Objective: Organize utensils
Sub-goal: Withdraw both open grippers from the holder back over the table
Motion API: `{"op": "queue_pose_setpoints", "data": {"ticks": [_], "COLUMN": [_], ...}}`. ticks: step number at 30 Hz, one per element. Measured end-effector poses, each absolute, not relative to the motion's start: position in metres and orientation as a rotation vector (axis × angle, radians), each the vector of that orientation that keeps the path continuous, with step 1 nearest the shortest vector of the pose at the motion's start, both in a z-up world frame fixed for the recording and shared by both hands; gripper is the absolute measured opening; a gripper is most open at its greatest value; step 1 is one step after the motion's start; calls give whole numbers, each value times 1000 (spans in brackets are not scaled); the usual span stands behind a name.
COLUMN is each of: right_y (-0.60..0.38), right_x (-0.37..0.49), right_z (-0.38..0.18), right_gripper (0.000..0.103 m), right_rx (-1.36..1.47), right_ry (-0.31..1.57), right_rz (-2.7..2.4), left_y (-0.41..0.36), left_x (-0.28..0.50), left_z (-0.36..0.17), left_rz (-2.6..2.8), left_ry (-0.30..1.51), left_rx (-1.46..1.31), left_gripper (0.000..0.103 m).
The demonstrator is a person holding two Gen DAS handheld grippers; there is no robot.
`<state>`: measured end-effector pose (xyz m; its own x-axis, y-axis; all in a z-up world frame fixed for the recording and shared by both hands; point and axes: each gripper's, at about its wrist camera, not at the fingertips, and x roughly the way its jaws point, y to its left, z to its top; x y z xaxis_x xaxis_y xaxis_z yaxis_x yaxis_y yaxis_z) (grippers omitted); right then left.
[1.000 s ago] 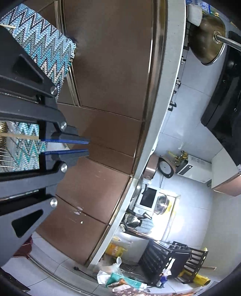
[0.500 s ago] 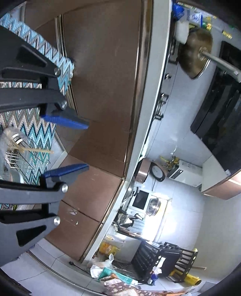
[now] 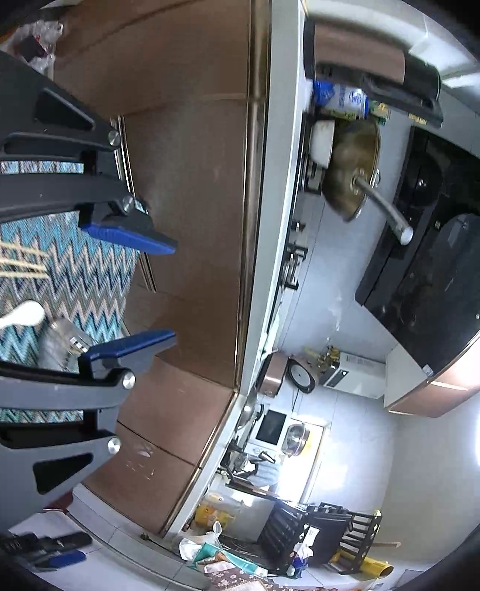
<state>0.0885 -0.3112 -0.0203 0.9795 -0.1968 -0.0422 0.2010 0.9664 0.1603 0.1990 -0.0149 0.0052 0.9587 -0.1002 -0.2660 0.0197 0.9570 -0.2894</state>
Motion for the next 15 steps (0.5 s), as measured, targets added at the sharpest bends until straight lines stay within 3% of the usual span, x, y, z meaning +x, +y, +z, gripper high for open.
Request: {"op": "queue_pose_setpoints", "data": {"ticks": [15], "right_y": [-258], "right_x": [7], "right_z": [16], "right_gripper": [103], "right_rx": [125], "right_ry": [-104], "right_rz": [-99], "left_y": [88], "left_x": [93], "left_z": [24], "left_rz": [-21], "left_ry": [240], "left_rx": [-330], "left_gripper": [41]}}
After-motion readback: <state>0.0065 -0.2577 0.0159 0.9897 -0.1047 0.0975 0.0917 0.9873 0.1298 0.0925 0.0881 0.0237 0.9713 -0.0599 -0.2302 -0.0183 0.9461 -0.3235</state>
